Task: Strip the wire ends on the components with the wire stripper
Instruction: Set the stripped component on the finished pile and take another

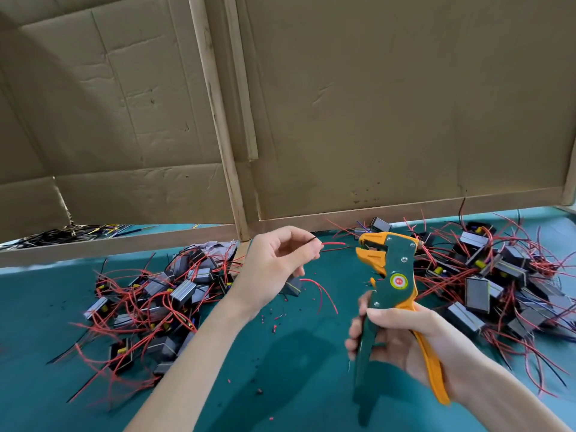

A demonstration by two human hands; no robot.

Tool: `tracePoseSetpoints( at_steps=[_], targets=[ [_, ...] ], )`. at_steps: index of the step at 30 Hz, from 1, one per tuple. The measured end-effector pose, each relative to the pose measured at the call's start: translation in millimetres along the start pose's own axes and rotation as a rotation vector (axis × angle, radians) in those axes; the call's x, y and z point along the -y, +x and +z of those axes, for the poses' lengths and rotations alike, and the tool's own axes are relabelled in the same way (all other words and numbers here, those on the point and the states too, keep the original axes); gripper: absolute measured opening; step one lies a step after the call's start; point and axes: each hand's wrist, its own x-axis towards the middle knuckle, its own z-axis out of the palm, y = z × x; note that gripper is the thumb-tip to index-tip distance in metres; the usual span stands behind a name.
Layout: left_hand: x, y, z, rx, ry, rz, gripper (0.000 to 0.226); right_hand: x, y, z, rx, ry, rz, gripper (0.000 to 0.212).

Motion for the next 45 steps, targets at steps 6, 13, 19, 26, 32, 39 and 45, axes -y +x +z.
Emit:
tracePoseSetpoints(
  at_steps=[6,13,19,26,32,39,45],
  targets=[
    [-12,-4,2,0.038,0.04,0.042,0.011,-3,-5,8,0.104,-0.029,-0.007,0.027],
    [-17,-7,8,0.044,0.015,0.024,0.012,-3,-7,14,0.122,-0.136,-0.021,0.03],
    [-17,-7,7,0.096,-0.009,-0.039,0.013,-1,-10,14,0.152,-0.165,-0.043,0.024],
    [-18,-6,0,0.163,-0.022,-0.108,0.014,-2,-10,16,0.138,-0.218,-0.046,0.025],
    [-20,-6,-10,0.232,0.045,-0.137,0.012,-3,-13,26,0.058,-0.303,-0.03,0.032],
    [-12,-3,-11,0.285,-0.213,-0.169,0.012,-12,-13,38,-0.143,-0.226,-0.067,0.044],
    [-2,-2,-6,0.262,-0.158,-0.135,0.018,-3,-11,27,0.037,-0.146,-0.097,0.034]
  ],
)
